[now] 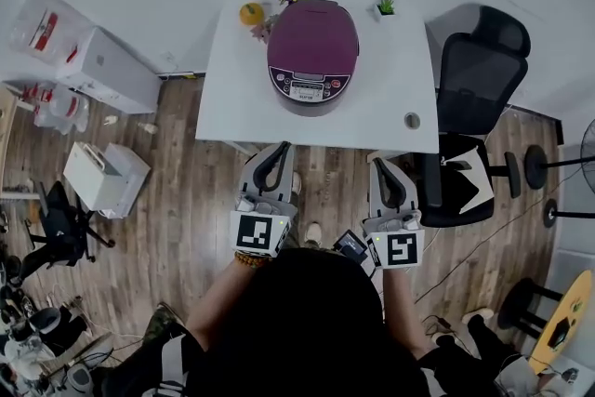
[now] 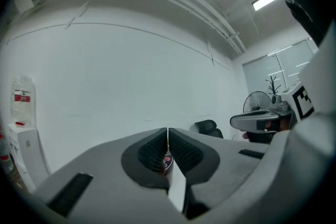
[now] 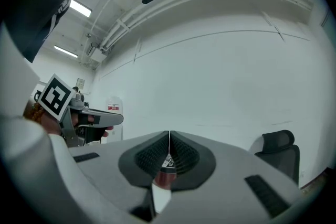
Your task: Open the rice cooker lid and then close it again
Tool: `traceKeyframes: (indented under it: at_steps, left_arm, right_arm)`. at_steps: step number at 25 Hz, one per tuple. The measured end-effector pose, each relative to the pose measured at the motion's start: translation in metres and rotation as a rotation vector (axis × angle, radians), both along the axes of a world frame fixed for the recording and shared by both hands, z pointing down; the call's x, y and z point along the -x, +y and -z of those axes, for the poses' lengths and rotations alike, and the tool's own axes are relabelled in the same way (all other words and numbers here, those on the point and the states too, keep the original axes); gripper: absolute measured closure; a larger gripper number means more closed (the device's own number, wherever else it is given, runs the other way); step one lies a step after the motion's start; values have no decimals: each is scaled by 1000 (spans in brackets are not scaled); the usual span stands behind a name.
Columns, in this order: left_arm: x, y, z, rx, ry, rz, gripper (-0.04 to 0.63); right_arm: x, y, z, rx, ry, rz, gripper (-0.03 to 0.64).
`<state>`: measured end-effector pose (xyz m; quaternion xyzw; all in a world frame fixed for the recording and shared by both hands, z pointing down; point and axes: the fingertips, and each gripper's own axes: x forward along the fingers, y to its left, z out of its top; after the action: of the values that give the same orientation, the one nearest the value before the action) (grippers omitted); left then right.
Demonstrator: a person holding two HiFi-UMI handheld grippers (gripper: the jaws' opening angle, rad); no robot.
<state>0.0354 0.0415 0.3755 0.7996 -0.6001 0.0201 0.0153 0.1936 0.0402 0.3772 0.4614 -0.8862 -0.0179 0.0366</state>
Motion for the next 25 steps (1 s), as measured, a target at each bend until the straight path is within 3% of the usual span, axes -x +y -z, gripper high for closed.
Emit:
traceKeyframes:
  at_steps: [16, 19, 22, 25]
  left_arm:
    - [94, -119, 7, -49, 51, 29, 565]
    - [109, -132, 12, -96, 39, 38, 565]
    - [121, -146, 8, -91, 16, 20, 565]
    - [127, -162, 12, -116, 62, 22, 565]
  right_arm:
    - [79, -127, 12, -7, 42, -16, 588]
    - [94, -142, 17, -17, 71, -12, 588]
    - [109, -155, 22, -52, 99, -13, 588]
    - [114, -165, 23, -66, 106, -30, 588]
